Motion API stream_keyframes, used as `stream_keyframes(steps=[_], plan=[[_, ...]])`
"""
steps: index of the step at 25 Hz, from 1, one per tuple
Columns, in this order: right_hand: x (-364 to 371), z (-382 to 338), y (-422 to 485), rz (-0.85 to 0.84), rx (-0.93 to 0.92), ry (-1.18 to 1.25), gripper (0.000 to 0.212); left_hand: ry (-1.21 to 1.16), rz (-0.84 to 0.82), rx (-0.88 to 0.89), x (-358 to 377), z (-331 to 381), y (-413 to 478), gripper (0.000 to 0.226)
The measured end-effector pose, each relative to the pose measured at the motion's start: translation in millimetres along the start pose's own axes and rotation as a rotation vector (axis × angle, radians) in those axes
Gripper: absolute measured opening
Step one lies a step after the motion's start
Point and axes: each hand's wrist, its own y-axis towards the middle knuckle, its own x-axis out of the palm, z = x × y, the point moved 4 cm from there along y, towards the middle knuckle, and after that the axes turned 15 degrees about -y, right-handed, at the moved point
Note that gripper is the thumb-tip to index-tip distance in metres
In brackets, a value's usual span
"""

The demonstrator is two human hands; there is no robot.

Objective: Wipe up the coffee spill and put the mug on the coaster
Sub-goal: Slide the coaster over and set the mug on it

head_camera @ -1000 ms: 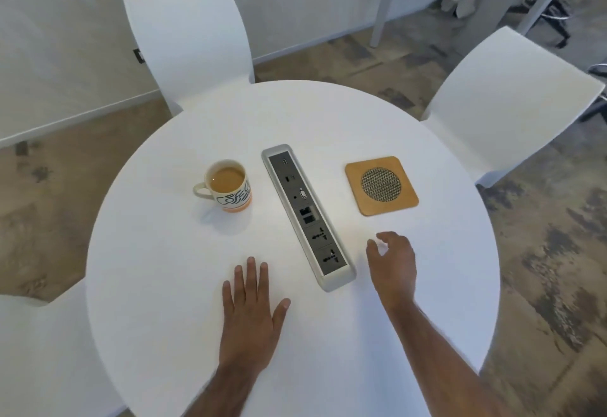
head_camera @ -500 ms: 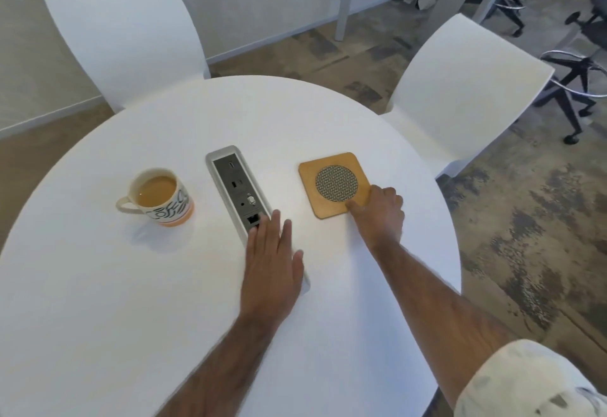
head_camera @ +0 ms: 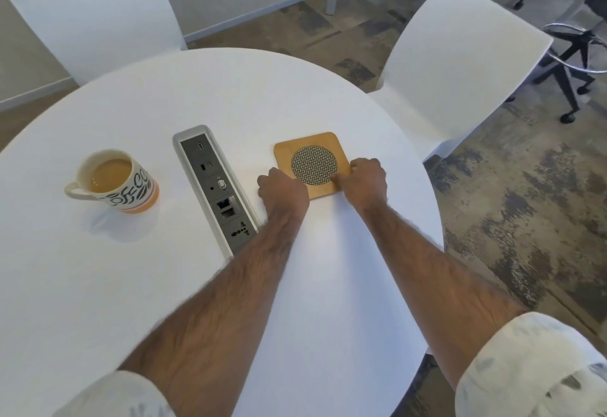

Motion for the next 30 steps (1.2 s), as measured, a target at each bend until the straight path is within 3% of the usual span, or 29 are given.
stream_keyframes(steps=[5,9,13,22,30], plan=[[2,7,-10,-0.027,0.053,0.232,0.024,-0.117,0.044,-0.045,-6,-10,7,0.029],[-7,-2,-41,-0.001,0.011,0.296,0.032,-0.247,0.068,0.007,-32,-17,-11,0.042],[-8,-31,-90,0.012,-0.057,0.295,0.040,-0.415,0.149,0.091,-90,-35,-37,0.027],[67,-125,-214,-0.139,-0.170,0.173,0.037,-0.324,0.343,-0.012,-226,-151,-82,0.028],[105,-173,-240,-0.149,-0.266,0.030,0.040,-0.223,0.366,-0.035,-267,-192,-68,0.029]])
